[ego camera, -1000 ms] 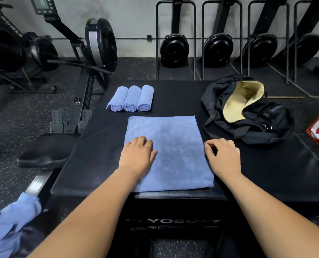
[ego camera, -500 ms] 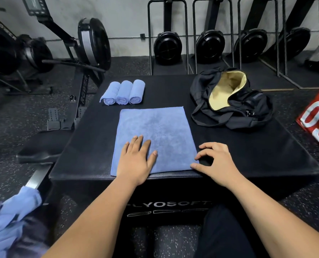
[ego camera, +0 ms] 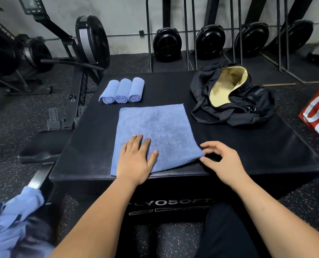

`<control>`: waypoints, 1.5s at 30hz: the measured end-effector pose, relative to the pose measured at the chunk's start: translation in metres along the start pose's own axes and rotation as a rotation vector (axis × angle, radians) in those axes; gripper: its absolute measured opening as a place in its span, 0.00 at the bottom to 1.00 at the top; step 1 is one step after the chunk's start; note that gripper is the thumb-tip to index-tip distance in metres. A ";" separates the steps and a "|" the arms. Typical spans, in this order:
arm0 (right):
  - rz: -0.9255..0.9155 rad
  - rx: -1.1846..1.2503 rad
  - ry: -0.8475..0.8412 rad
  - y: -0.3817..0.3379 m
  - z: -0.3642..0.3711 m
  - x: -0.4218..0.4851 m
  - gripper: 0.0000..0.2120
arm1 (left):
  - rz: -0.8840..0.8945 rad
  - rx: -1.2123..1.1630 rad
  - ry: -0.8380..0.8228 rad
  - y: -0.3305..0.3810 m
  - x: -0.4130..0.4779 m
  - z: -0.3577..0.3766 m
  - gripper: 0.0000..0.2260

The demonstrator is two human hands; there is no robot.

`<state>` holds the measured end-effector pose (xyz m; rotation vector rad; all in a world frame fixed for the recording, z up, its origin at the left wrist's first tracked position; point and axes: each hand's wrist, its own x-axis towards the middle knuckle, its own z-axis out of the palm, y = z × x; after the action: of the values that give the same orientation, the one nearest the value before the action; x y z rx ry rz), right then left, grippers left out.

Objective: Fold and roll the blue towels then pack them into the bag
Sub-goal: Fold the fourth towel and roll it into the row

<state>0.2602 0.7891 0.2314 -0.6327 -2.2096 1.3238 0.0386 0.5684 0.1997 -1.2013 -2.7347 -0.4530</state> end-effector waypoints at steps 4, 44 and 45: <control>0.030 -0.005 0.037 0.003 -0.001 0.000 0.18 | 0.000 -0.012 0.008 0.000 -0.001 0.001 0.30; -0.199 -0.490 -0.004 0.013 0.023 -0.005 0.06 | 0.145 -0.528 -0.049 -0.085 -0.045 -0.043 0.19; -0.183 -0.449 0.009 0.013 0.022 -0.004 0.07 | 0.118 -0.544 -0.053 -0.083 -0.045 -0.044 0.17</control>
<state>0.2514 0.7778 0.2100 -0.5708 -2.5085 0.7350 0.0075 0.4691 0.2129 -1.4877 -2.6429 -1.2196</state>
